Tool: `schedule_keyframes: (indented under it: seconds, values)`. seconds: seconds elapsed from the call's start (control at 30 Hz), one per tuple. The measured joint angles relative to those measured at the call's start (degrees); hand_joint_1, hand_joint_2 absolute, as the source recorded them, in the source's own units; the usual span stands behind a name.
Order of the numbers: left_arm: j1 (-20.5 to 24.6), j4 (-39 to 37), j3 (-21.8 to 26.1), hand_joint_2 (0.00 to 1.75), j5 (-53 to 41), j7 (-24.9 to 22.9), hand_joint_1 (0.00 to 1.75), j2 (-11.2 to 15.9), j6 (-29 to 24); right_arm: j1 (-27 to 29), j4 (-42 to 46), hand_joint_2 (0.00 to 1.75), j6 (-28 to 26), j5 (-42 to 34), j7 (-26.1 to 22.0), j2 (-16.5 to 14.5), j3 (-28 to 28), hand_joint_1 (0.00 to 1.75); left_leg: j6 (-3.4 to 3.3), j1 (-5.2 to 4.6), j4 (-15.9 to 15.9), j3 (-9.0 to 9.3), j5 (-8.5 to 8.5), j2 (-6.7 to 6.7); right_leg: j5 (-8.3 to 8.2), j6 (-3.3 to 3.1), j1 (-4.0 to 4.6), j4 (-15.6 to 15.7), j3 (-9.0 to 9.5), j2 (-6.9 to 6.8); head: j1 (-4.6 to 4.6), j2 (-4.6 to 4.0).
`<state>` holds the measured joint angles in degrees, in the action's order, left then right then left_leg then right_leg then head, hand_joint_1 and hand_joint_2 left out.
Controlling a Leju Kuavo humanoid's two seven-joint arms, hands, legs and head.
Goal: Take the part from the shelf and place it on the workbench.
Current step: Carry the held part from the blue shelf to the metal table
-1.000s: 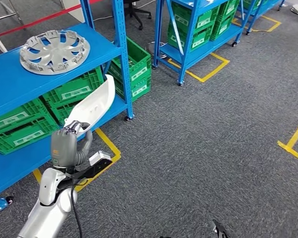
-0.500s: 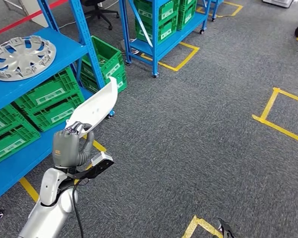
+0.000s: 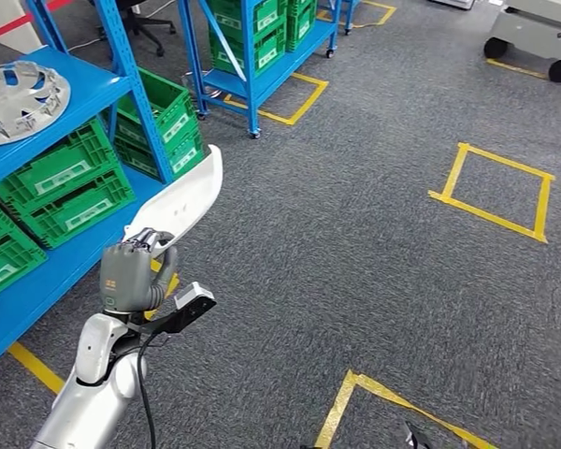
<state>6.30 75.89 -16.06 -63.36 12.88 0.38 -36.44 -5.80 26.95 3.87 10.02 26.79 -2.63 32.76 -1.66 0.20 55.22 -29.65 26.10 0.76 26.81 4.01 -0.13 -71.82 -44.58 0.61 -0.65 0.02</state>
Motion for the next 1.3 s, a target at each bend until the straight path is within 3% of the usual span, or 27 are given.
schedule_keyframes:
  seconds: [0.03, 0.07, 0.1, 0.13, 0.2, 0.23, 0.3, 0.37, 0.43, 0.47, 0.5, 0.53, 0.57, 0.6, 0.67, 0.73, 0.8, 0.83, 0.9, 0.97, 1.03, 1.07, 1.1, 1.17, 1.23, 1.3]
  values:
    - [-0.06, 0.00, 0.00, 1.75, -0.01, -0.13, 1.75, 0.07, 0.36, 0.07, 0.00, 0.00, 0.04, 0.09, -0.01, -0.04, 0.10, 0.00, 0.09, -0.02, 0.04, -0.48, -0.36, 0.69, -0.27, 0.18, -0.17, -1.89, 0.19, -0.20, 0.00, 0.00]
    - [-0.09, 0.00, 0.00, 1.75, 0.01, -0.21, 1.75, 0.12, 0.78, 0.13, 0.00, 0.00, 0.07, 0.19, -0.01, -0.07, 0.20, 0.00, 0.25, -0.03, 0.07, -0.97, -0.71, 1.35, -1.40, 0.32, -0.32, -1.59, 1.49, -0.43, 0.00, 0.00]
    - [-0.11, 0.00, 0.00, 1.75, 0.03, -0.25, 1.75, 0.17, 1.17, 0.16, 0.00, 0.00, 0.07, 0.28, -0.01, -0.08, 0.31, 0.00, 0.47, -0.02, 0.10, -1.39, -1.03, 1.96, -2.70, 0.39, -0.44, 0.95, 3.93, -0.93, 0.01, 0.00]
    - [-0.11, 0.00, 0.00, 1.75, 0.11, -0.26, 1.75, 0.21, 1.51, 0.11, 0.00, 0.00, 0.08, 0.40, 0.00, -0.14, 0.43, 0.00, 0.73, -0.08, 0.14, -1.72, -1.30, 2.51, -3.00, 0.46, -0.42, 4.95, 7.00, -2.05, -0.01, 0.00]
    - [0.00, 0.01, 0.02, 1.75, 0.85, -0.23, 1.75, 0.31, 2.31, -0.14, 0.02, 0.00, 0.13, 0.71, 0.03, -0.27, 0.68, 0.00, 1.34, -0.33, 0.27, -2.08, -1.69, 3.68, -2.02, -0.05, -0.04, 12.33, 12.18, -3.99, 0.04, 0.00]
    - [0.04, 0.02, 0.02, 1.75, 1.62, -0.07, 1.75, 0.34, 2.92, -0.24, 0.03, 0.00, 0.19, 0.92, -0.07, -0.35, 0.81, 0.00, 1.62, -0.46, 0.34, -2.14, -1.84, 4.25, -1.28, -0.47, 0.19, 14.13, 13.20, -4.35, 0.05, 0.00]
    - [0.09, 0.02, -0.02, 1.75, 3.69, 0.57, 1.75, 0.35, 4.66, -0.15, 0.04, 0.00, 0.26, 1.40, -0.40, -0.40, 1.17, 0.00, 2.17, -0.45, 0.45, -2.23, -1.97, 5.16, -1.34, -1.59, 0.27, 14.69, 13.10, -3.38, 0.06, 0.00]
    - [0.08, -0.02, -0.06, 1.75, 5.32, 1.21, 1.75, 0.43, 6.11, -0.07, 0.04, 0.00, 0.29, 1.89, -0.52, -0.41, 1.47, 0.00, 2.76, -0.20, 2.19, -3.02, -0.33, 3.56, -1.83, -2.61, 0.18, 14.79, 12.61, -2.25, 0.16, 0.00]
    - [0.06, -0.20, -0.08, 1.75, 6.06, 1.62, 1.75, 0.62, 7.06, -0.24, 0.04, 0.00, 0.35, 2.25, -0.37, -0.45, 1.59, 0.00, 3.14, -0.06, 8.41, -5.70, 3.68, 0.77, -2.33, -3.35, 0.13, 14.85, 11.99, -1.11, 0.36, 0.00]
    - [0.01, -0.38, -0.11, 1.75, 6.21, 1.83, 1.75, 0.69, 7.43, -0.31, 0.04, 0.00, 0.40, 2.38, -0.32, -0.49, 1.60, 0.00, 3.18, -0.09, 12.53, -7.48, 5.63, 0.03, -2.54, -3.57, 0.18, 14.85, 11.66, -0.48, 0.42, 0.00]
    - [-0.03, -0.58, -0.17, 1.75, 6.30, 2.01, 1.75, 0.75, 7.77, -0.34, 0.04, 0.00, 0.44, 2.48, -0.32, -0.55, 1.61, 0.00, 3.17, -0.13, 15.83, -8.89, 6.76, -0.31, -2.72, -3.69, 0.23, 14.84, 11.41, 0.17, 0.42, 0.00]
    - [-0.05, -0.80, -0.24, 1.75, 6.27, 2.13, 1.75, 0.77, 8.00, -0.35, 0.04, 0.00, 0.48, 2.58, -0.32, -0.60, 1.62, 0.00, 3.07, -0.17, 17.39, -9.48, 6.70, -0.49, -2.89, -3.73, 0.29, 14.83, 11.23, 0.86, 0.42, 0.00]
    - [-0.03, -0.98, -0.30, 1.75, 6.13, 2.19, 1.75, 0.79, 8.12, -0.33, 0.04, 0.00, 0.48, 2.68, -0.32, -0.63, 1.63, 0.00, 2.91, -0.19, 16.64, -8.99, 5.45, -0.64, -3.02, -3.71, 0.32, 14.82, 11.13, 1.54, 0.42, 0.00]
    - [0.05, -1.10, -0.34, 1.75, 5.93, 2.20, 1.75, 0.82, 8.18, -0.35, 0.04, 0.00, 0.48, 2.78, -0.32, -0.66, 1.64, 0.00, 2.68, -0.21, 13.91, -7.57, 3.40, -0.93, -3.13, -3.66, 0.34, 14.81, 11.10, 2.20, 0.41, 0.00]
    - [0.33, -1.31, -0.41, 1.75, 5.46, 2.20, 1.75, 0.96, 8.18, -0.47, 0.04, 0.00, 0.48, 3.03, -0.31, -0.72, 1.66, 0.00, 2.11, -0.14, 6.44, -3.77, -0.36, -2.65, -3.31, -3.43, 0.39, 14.72, 10.93, 3.44, 0.38, 0.00]
    - [0.58, -1.48, -0.48, 1.75, 5.20, 2.18, 1.75, 1.09, 8.14, -0.69, 0.04, 0.00, 0.49, 3.24, -0.32, -0.79, 1.67, 0.00, 1.79, -0.03, 2.11, -1.67, -1.47, -4.07, -3.65, -2.93, 0.39, 14.62, 10.51, 4.53, 0.38, 0.00]
    - [0.83, -1.60, -0.60, 1.75, 5.12, 2.16, 1.75, 1.08, 8.15, -0.79, 0.04, 0.00, 0.48, 3.33, -0.36, -0.77, 1.69, 0.00, 1.66, 0.10, 0.93, -1.49, -1.17, -3.51, -4.11, -2.21, 0.36, 14.61, 9.83, 5.49, 0.39, 0.00]
    - [0.95, -1.66, -0.62, 1.75, 5.09, 2.15, 1.75, 1.07, 8.17, -0.76, 0.04, 0.00, 0.44, 3.35, -0.38, -0.72, 1.71, 0.00, 1.53, 0.23, 0.53, -1.50, -1.13, -2.96, -3.97, -1.89, 0.43, 14.36, 9.28, 5.24, 0.37, 0.00]
    - [1.07, -1.74, -0.63, 1.75, 5.07, 2.14, 1.75, 1.05, 8.21, -0.77, 0.04, 0.00, 0.37, 3.41, -0.25, -0.64, 1.75, 0.00, 1.21, 0.56, 0.03, -1.55, -1.29, -1.87, -1.93, -1.24, 0.52, 11.12, 7.33, 3.10, -0.12, 0.00]
    - [1.04, -1.92, -0.61, 1.75, 5.03, 2.09, 1.75, 1.09, 8.26, -0.86, 0.04, 0.00, 0.42, 3.43, -0.12, -0.71, 1.75, 0.00, 1.02, 0.54, 0.00, -1.58, -1.34, -0.79, 1.67, -0.53, 0.18, 3.61, 3.86, 0.66, -0.61, 0.00]
    - [1.01, -2.19, -0.61, 1.75, 4.82, 1.94, 1.75, 1.13, 8.37, -0.90, 0.04, 0.00, 0.52, 3.44, -0.12, -0.76, 1.75, 0.00, 1.04, 0.52, 0.03, -1.56, -1.29, 0.43, 3.14, 0.07, -0.28, -1.88, 1.36, -0.06, -0.66, 0.00]
    - [1.03, -2.29, -0.61, 1.75, 4.71, 1.88, 1.75, 1.13, 8.42, -0.90, 0.04, 0.00, 0.58, 3.45, -0.12, -0.78, 1.75, 0.00, 1.13, 0.56, 0.05, -1.49, -1.23, 0.99, 2.38, 0.30, -0.46, -1.60, 1.55, -0.26, -0.67, 0.00]
    - [1.05, -2.35, -0.61, 1.75, 4.62, 1.83, 1.75, 1.13, 8.45, -0.92, 0.04, 0.00, 0.60, 3.45, -0.12, -0.78, 1.75, 0.00, 1.31, 0.63, 0.08, -1.36, -1.11, 1.53, 0.71, 0.50, -0.63, 1.01, 2.90, -0.65, -0.67, 0.00]
    - [1.10, -2.38, -0.61, 1.75, 4.56, 1.81, 1.75, 1.11, 8.46, -1.09, 0.04, 0.00, 0.64, 3.46, -0.12, -0.84, 1.75, 0.00, 1.94, 0.63, 0.22, -0.99, -0.70, 2.47, -2.71, 0.86, -0.58, 8.94, 7.08, -2.76, -0.76, 0.00]
    - [1.18, -2.41, -0.61, 1.75, 4.55, 1.79, 1.75, 1.13, 8.48, -1.37, 0.03, 0.00, 0.67, 3.46, -0.16, -0.99, 1.75, 0.00, 2.56, 0.33, 0.56, -0.91, -0.42, 3.31, -3.76, 0.22, -0.29, 13.34, 9.36, -4.26, -0.77, 0.00]
    - [1.22, -2.47, -0.66, 1.75, 4.52, 1.76, 1.75, 1.14, 8.49, -1.43, 0.03, 0.00, 0.66, 3.48, -0.23, -1.08, 1.78, 0.00, 2.94, 0.16, 0.75, -1.00, -0.41, 4.24, -3.57, -0.99, -0.13, 13.53, 9.19, -3.41, -0.67, 0.00]
